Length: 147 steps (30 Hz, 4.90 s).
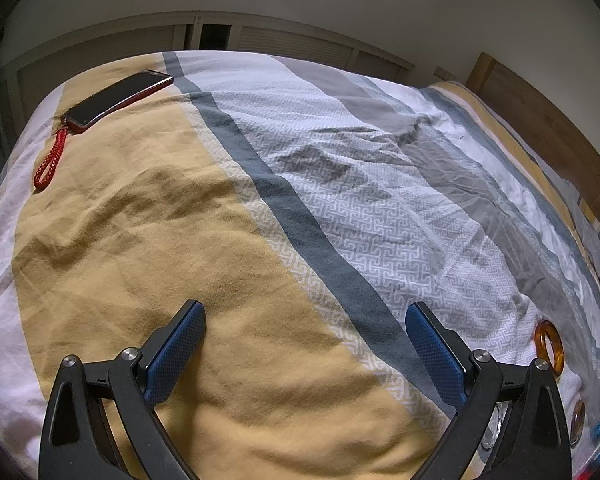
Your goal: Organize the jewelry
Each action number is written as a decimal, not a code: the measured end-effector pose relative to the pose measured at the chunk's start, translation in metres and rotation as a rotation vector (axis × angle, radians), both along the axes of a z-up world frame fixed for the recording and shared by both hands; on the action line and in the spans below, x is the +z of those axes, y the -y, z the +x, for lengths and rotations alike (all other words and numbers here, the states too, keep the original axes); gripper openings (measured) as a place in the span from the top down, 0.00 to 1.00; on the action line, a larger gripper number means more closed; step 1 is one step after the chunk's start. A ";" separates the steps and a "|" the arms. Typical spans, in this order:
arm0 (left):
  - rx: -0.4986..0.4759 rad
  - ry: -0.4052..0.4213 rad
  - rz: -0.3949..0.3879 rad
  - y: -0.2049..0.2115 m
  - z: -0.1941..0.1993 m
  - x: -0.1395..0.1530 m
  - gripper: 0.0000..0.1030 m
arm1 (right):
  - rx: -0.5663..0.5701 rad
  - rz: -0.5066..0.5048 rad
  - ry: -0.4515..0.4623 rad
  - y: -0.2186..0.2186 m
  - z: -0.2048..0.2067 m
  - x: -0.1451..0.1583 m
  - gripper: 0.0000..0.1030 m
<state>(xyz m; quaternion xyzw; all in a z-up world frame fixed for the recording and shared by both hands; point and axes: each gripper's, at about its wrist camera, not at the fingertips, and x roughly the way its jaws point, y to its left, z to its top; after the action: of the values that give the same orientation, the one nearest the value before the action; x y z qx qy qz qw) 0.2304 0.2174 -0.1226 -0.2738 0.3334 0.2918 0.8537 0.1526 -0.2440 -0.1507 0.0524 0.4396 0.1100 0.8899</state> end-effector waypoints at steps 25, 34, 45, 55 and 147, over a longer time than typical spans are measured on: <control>0.000 -0.002 0.002 0.000 0.001 -0.001 0.04 | -0.001 -0.001 -0.001 0.000 0.000 0.000 0.13; 0.000 -0.001 0.000 -0.001 0.001 -0.001 0.04 | -0.001 -0.001 0.000 0.000 0.000 0.000 0.13; 0.000 0.001 -0.004 -0.001 0.000 -0.002 0.04 | -0.001 -0.001 0.000 0.000 0.000 0.000 0.13; 0.000 0.002 -0.009 -0.001 0.000 -0.002 0.04 | -0.001 -0.001 -0.001 0.000 0.000 0.000 0.13; -0.474 0.044 0.249 0.076 -0.184 0.110 0.03 | -0.002 0.000 -0.001 -0.001 0.000 0.000 0.13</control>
<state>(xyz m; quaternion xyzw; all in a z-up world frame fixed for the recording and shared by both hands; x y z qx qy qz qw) 0.0467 0.1418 -0.0124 -0.0873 0.3313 0.1168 0.9322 0.1522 -0.2428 -0.1504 0.0527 0.4401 0.1091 0.8897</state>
